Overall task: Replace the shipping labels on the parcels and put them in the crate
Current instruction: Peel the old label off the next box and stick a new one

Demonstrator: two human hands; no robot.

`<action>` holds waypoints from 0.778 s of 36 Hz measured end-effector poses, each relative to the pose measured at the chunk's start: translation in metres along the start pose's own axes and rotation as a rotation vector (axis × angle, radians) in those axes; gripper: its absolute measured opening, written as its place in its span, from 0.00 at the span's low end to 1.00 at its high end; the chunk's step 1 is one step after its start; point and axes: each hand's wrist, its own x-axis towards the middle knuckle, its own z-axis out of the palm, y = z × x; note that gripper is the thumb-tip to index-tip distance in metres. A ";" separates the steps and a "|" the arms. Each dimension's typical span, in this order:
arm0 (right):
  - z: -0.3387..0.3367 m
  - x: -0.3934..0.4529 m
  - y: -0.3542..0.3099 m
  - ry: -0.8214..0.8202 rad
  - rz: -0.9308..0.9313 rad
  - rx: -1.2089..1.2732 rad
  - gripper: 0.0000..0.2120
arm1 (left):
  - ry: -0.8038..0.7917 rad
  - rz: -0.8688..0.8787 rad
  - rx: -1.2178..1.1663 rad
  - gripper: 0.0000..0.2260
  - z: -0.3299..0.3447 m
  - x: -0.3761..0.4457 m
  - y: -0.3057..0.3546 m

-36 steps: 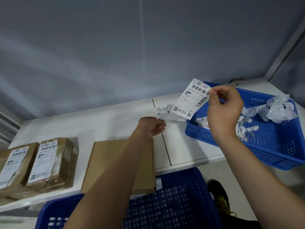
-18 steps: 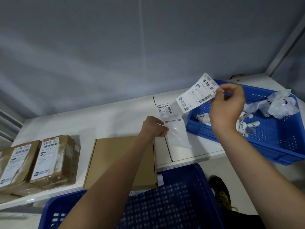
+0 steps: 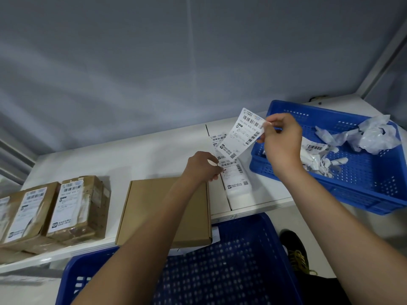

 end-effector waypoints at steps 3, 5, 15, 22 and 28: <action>0.005 -0.003 0.000 -0.058 0.004 -0.009 0.08 | 0.005 0.018 -0.023 0.06 -0.008 -0.010 0.000; 0.008 -0.006 -0.001 -0.094 0.009 -0.013 0.08 | 0.029 0.034 -0.034 0.02 -0.012 -0.016 -0.002; 0.025 -0.029 -0.006 -0.287 0.055 -0.057 0.08 | 0.140 0.019 -0.168 0.17 -0.053 -0.052 -0.021; 0.038 -0.066 -0.008 -0.465 0.104 -0.025 0.08 | 0.087 -0.013 -0.238 0.11 -0.071 -0.078 -0.034; 0.049 -0.098 -0.014 -0.516 0.158 0.016 0.08 | 0.113 -0.011 -0.230 0.02 -0.086 -0.109 -0.051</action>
